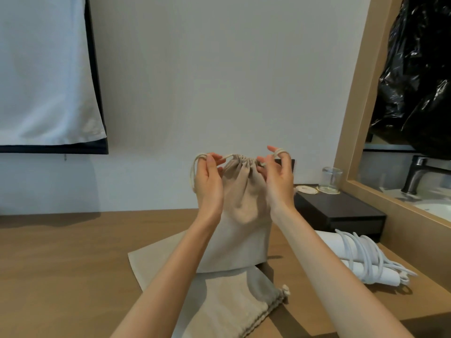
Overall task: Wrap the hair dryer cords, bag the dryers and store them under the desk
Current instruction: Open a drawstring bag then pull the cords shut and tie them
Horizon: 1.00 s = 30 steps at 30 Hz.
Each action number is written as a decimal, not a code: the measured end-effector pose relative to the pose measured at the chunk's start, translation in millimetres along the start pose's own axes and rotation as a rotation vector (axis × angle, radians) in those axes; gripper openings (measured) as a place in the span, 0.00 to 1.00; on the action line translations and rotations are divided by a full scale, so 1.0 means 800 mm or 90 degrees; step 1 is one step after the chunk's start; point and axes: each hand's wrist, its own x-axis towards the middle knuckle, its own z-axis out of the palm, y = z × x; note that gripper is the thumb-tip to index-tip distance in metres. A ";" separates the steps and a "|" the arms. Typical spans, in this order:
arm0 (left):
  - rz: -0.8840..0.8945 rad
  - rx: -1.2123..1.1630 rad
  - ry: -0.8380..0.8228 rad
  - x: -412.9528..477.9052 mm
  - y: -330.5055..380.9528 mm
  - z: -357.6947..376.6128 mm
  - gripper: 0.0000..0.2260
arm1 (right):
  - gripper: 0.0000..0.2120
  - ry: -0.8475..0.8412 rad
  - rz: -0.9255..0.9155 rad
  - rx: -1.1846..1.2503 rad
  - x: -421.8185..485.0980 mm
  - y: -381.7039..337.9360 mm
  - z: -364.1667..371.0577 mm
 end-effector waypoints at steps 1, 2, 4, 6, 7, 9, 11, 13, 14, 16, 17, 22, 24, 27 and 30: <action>0.013 0.003 0.010 -0.005 -0.001 -0.001 0.13 | 0.09 -0.020 -0.040 -0.049 -0.004 0.003 -0.001; 0.019 -0.011 0.021 -0.008 0.000 -0.003 0.13 | 0.12 -0.035 -0.059 -0.079 -0.006 0.005 -0.004; 0.018 -0.063 0.022 -0.012 0.004 -0.009 0.13 | 0.20 -0.074 -0.011 -0.059 -0.007 0.002 -0.009; 0.019 -0.066 0.004 -0.013 0.010 -0.014 0.13 | 0.24 -0.117 0.036 -0.097 -0.003 0.001 -0.015; 0.022 -0.061 0.001 -0.014 0.011 -0.017 0.13 | 0.24 -0.144 0.036 -0.176 0.001 0.002 -0.018; 0.035 -0.044 0.009 -0.019 0.007 -0.023 0.13 | 0.19 -0.208 0.011 -0.318 0.006 0.004 -0.024; 0.062 -0.005 -0.015 -0.028 0.000 -0.032 0.10 | 0.18 -0.252 -0.009 -0.352 0.007 0.006 -0.029; 0.078 0.047 -0.115 -0.040 -0.011 -0.043 0.10 | 0.16 -0.252 -0.024 -0.327 0.006 0.007 -0.033; 0.084 0.106 -0.167 -0.046 -0.018 -0.049 0.19 | 0.16 -0.246 -0.041 -0.316 0.004 0.007 -0.034; 0.057 0.295 -0.262 -0.055 -0.037 -0.064 0.44 | 0.16 -0.228 -0.058 -0.265 0.002 0.006 -0.033; 0.028 0.389 -0.304 -0.061 -0.047 -0.072 0.55 | 0.14 -0.209 -0.051 -0.223 0.002 0.005 -0.030; 0.089 0.529 -0.295 -0.062 -0.100 -0.093 0.64 | 0.10 -0.153 -0.021 -0.094 0.008 -0.002 -0.010; 0.056 0.509 -0.253 -0.049 -0.112 -0.092 0.63 | 0.13 -0.163 -0.029 -0.076 0.011 -0.003 0.001; 0.045 0.486 -0.228 -0.033 -0.123 -0.090 0.60 | 0.11 -0.175 -0.036 -0.048 0.016 -0.006 0.013; 0.077 0.504 -0.187 -0.017 -0.135 -0.079 0.53 | 0.09 -0.179 -0.023 -0.045 0.021 0.001 0.015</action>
